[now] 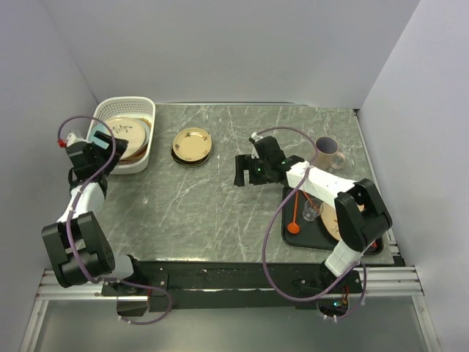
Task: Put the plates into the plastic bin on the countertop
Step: Place the plate in the plastic bin, then pick up the plate at the center of the board.
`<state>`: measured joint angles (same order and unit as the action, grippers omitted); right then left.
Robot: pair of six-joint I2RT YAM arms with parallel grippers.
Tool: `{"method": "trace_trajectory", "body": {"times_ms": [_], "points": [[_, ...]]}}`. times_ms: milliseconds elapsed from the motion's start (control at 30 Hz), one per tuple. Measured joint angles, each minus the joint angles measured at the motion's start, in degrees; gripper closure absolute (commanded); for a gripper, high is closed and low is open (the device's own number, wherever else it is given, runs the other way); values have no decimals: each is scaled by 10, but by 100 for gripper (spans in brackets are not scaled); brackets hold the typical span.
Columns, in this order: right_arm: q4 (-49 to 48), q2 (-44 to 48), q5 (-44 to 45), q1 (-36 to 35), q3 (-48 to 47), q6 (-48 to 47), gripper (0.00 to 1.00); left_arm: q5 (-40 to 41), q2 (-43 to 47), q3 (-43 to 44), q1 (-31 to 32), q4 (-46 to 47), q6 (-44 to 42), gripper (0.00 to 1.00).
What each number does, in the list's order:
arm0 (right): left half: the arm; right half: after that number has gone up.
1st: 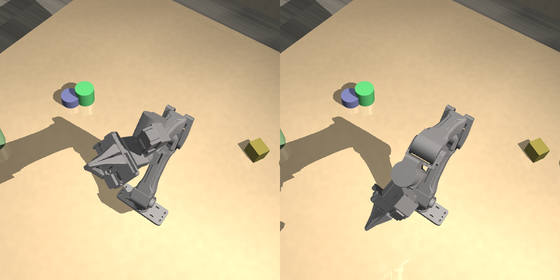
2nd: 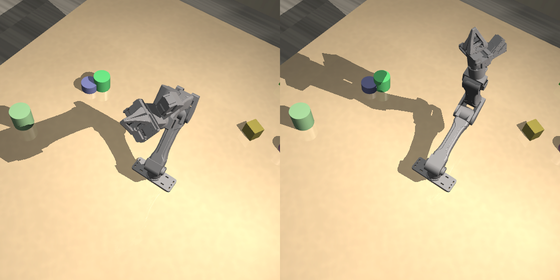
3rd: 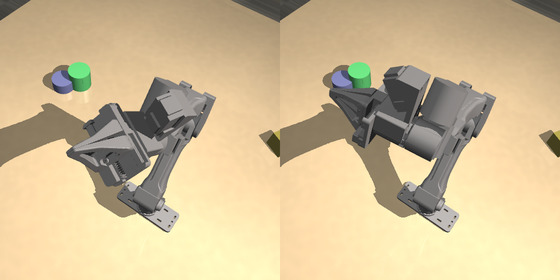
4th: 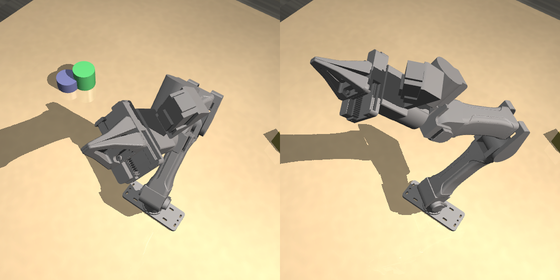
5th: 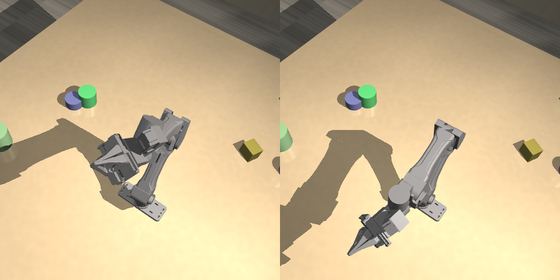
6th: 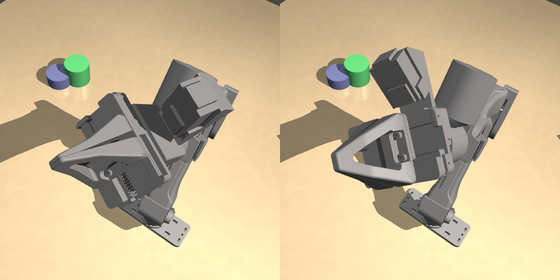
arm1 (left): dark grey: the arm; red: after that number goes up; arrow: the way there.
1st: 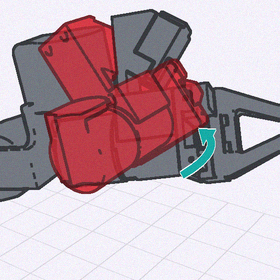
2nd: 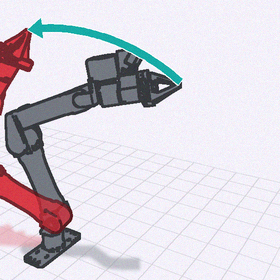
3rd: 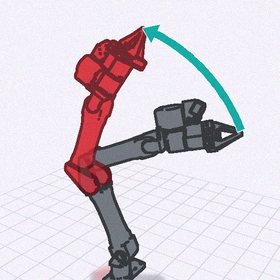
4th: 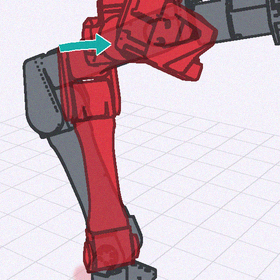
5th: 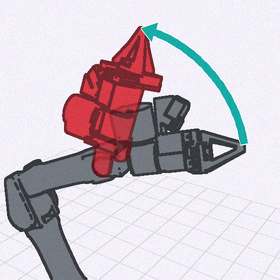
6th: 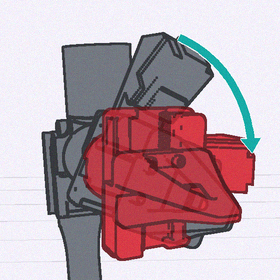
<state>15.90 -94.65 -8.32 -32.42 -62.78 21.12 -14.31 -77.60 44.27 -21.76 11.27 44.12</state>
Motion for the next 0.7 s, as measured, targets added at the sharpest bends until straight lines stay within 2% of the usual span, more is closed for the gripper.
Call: {"method": "trace_trajectory", "body": {"times_ms": [300, 700], "points": [[-9, -38, -17, 2, -63, 21, 2, -8, 0, 20, 72, -13, -41, 1], [-40, -146, -79, 16, -178, 82, 10, -10, 3, 29, 159, -30, -71, 1]]}}
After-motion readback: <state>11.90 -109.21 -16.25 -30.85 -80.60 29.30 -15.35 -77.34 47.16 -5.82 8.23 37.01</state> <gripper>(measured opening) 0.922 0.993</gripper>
